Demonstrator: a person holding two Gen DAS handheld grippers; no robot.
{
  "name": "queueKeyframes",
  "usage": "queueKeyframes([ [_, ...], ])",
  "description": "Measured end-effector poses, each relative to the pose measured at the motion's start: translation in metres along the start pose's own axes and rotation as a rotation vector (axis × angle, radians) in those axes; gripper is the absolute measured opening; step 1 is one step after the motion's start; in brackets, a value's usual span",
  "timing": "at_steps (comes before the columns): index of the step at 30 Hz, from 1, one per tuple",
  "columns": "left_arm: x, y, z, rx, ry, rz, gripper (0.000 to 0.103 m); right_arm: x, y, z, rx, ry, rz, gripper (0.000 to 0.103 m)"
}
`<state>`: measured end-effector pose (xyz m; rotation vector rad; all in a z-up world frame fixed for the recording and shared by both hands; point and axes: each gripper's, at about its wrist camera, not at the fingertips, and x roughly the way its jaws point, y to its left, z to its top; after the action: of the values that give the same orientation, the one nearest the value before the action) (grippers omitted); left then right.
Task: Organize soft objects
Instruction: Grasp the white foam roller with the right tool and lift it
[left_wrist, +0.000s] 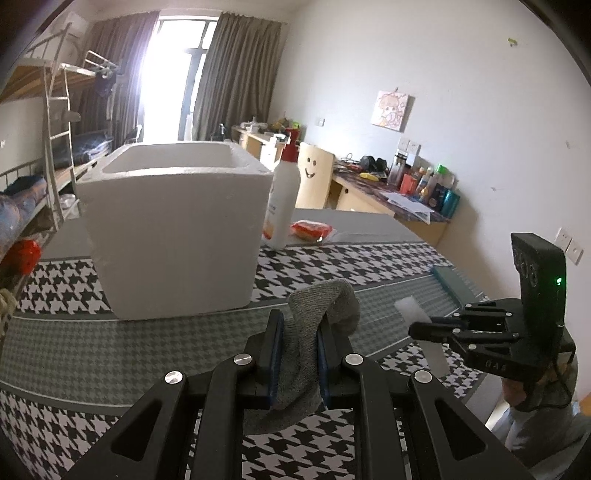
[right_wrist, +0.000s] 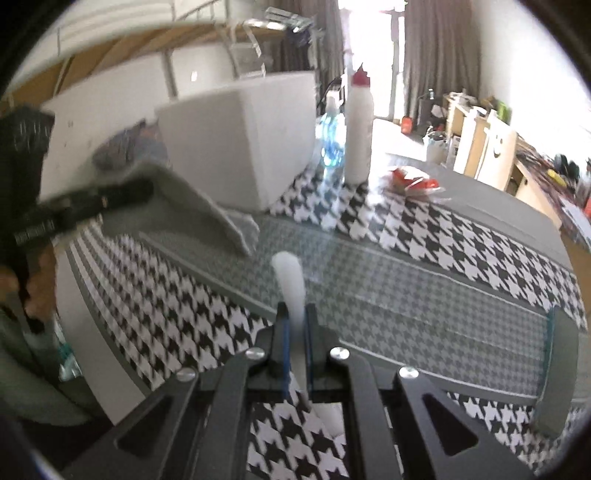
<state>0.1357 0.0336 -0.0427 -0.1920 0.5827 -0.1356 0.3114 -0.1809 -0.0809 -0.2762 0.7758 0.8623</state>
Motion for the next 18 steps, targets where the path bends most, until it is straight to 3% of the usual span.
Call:
queueKeyframes([
  [11,-0.007,-0.005,0.017,0.034,-0.035,0.024,0.018,-0.019,0.015,0.005,0.103,-0.141,0.002,0.009],
  [18,-0.015,-0.01,0.029,0.065,-0.068,0.032,0.018,-0.038,0.028,0.006,0.1,-0.203,-0.031,0.009],
])
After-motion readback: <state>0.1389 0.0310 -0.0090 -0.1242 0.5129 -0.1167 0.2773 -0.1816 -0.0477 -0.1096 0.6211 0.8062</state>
